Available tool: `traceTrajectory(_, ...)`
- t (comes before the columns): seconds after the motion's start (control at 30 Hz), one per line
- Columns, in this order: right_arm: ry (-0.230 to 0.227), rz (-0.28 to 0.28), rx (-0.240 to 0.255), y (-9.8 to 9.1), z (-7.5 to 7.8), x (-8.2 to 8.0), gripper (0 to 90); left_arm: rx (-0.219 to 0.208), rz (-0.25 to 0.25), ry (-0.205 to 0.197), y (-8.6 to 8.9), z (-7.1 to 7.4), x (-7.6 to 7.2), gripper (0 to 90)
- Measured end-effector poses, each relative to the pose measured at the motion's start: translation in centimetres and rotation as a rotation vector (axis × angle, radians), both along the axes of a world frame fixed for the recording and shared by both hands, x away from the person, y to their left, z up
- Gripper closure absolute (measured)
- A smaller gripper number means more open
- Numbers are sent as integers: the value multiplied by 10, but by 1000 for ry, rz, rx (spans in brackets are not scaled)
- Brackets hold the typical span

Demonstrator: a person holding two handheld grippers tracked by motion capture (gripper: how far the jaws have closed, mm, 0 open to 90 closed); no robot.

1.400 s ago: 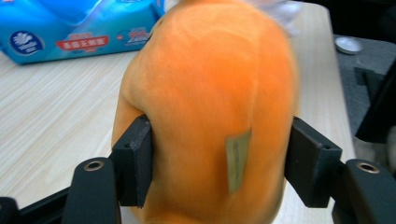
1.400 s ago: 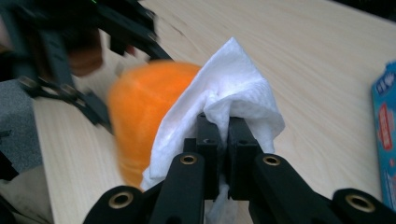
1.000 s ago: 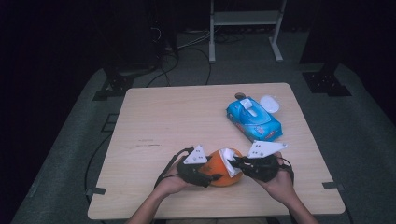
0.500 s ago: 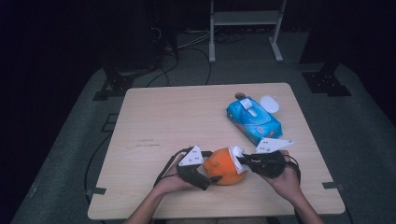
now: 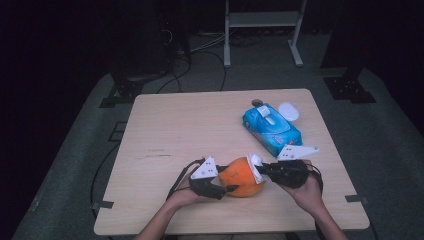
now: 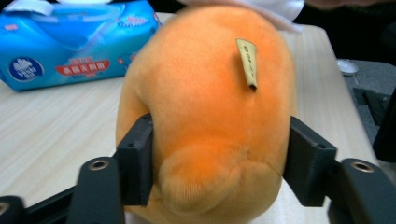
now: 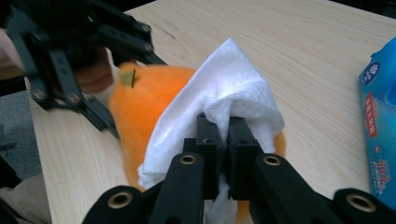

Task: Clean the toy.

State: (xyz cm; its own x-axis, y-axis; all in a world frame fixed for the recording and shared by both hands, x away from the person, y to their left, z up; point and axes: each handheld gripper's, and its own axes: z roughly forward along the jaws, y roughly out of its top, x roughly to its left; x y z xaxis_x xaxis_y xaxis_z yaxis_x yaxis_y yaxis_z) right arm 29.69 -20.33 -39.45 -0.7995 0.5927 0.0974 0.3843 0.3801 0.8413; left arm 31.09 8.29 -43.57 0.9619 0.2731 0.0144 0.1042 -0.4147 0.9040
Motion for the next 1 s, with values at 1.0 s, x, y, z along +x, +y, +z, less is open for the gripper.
traceTrajectory(1.0,16,20,-53,18,-11,2,846,-13,-48,20,19,-30,20,56)
